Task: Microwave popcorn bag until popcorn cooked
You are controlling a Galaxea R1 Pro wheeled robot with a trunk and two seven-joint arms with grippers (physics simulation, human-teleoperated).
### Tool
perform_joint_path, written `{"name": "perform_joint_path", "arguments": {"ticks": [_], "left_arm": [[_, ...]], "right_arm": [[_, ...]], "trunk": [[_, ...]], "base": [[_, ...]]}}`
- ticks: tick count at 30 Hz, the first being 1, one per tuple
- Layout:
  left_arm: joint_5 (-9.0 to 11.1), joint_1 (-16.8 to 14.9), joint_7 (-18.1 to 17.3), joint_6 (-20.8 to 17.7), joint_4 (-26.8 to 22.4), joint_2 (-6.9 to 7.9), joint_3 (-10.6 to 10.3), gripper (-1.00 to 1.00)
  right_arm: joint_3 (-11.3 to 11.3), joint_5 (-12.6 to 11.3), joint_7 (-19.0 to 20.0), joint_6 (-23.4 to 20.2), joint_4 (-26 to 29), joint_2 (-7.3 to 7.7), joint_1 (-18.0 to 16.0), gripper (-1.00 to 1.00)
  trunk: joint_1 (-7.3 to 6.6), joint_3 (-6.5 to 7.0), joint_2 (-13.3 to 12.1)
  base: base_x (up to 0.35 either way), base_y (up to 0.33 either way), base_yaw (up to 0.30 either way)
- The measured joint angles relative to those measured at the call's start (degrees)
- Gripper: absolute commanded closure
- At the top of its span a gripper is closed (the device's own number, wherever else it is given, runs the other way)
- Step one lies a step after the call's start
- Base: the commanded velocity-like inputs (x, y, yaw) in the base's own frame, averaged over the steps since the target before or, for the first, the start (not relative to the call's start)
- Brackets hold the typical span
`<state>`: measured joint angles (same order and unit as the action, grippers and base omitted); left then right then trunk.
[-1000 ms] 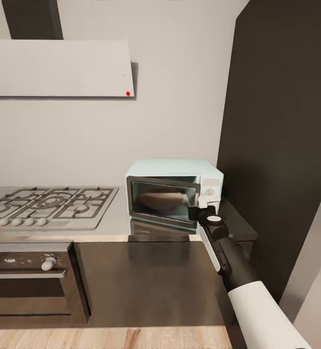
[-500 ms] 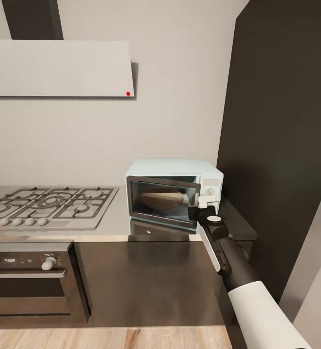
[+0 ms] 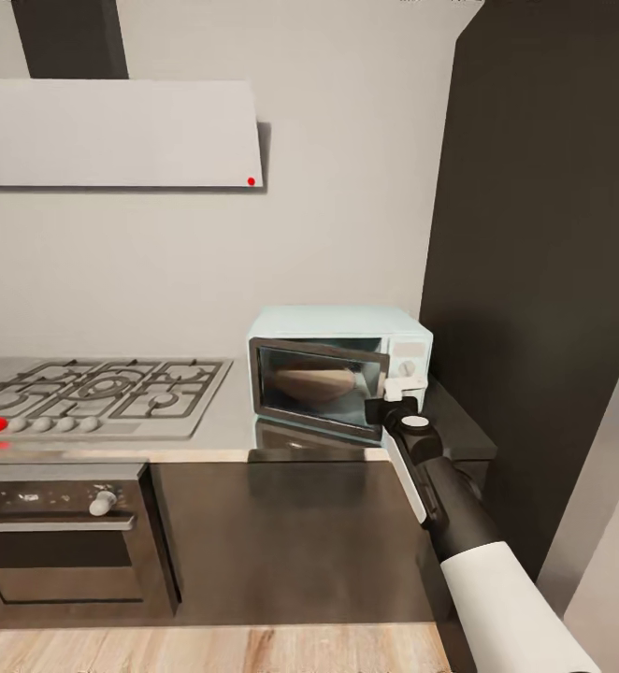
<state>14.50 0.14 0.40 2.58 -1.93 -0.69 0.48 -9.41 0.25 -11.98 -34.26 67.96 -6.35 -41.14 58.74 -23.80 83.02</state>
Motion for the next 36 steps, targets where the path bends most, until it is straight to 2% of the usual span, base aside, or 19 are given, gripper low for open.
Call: {"name": "perform_joint_path", "arguments": {"ticks": [13,14,16,17,26,28,30,34,36], "left_arm": [[0.0,0.0,0.0,0.0,0.0,0.00,-0.1,-1.00],[0.0,0.0,0.0,0.0,0.0,0.00,-0.1,-1.00],[0.0,0.0,0.0,0.0,0.0,0.00,-0.1,-1.00],[0.0,0.0,0.0,0.0,0.0,0.00,-0.1,-1.00],[0.0,0.0,0.0,0.0,0.0,0.00,-0.1,-1.00],[0.0,0.0,0.0,0.0,0.0,0.00,-0.1,-1.00],[0.0,0.0,0.0,0.0,0.0,0.00,-0.1,-1.00],[0.0,0.0,0.0,0.0,0.0,0.00,0.0,-1.00],[0.0,0.0,0.0,0.0,0.0,0.00,0.0,-1.00]], "right_arm": [[-0.2,0.1,0.3,0.0,-0.1,-0.01,0.0,1.00],[-0.2,0.2,0.3,0.0,-0.1,-0.01,0.0,-1.00],[2.4,0.9,0.0,-0.1,0.2,-0.01,0.0,-1.00],[2.6,1.9,-0.2,-0.3,0.2,0.02,0.0,-1.00],[2.5,1.3,0.2,-1.8,0.4,0.02,0.0,-1.00],[2.5,1.2,0.3,-3.3,0.6,0.02,0.0,-1.00],[2.5,1.2,2.0,-7.2,0.9,0.09,0.6,-1.00],[2.6,1.3,4.9,-9.8,1.1,2.62,3.5,-1.00],[2.6,1.2,5.3,-10.3,1.0,5.76,4.0,-1.00]], "trunk": [[-0.01,0.00,0.0],[-0.01,0.00,0.0],[-0.02,0.02,0.0],[-0.02,0.01,0.0],[-0.02,0.01,0.0],[-0.02,0.01,0.0],[-0.02,0.01,0.0],[-0.02,0.01,0.0],[-0.02,0.01,0.0]], "base": [[-0.055,0.015,0.000],[0.000,0.000,0.000],[0.000,0.000,0.000],[0.000,0.000,0.000],[0.000,0.000,0.000],[0.000,0.000,0.000],[0.000,0.000,0.000],[0.000,0.000,0.000],[0.000,0.000,0.000]]}}
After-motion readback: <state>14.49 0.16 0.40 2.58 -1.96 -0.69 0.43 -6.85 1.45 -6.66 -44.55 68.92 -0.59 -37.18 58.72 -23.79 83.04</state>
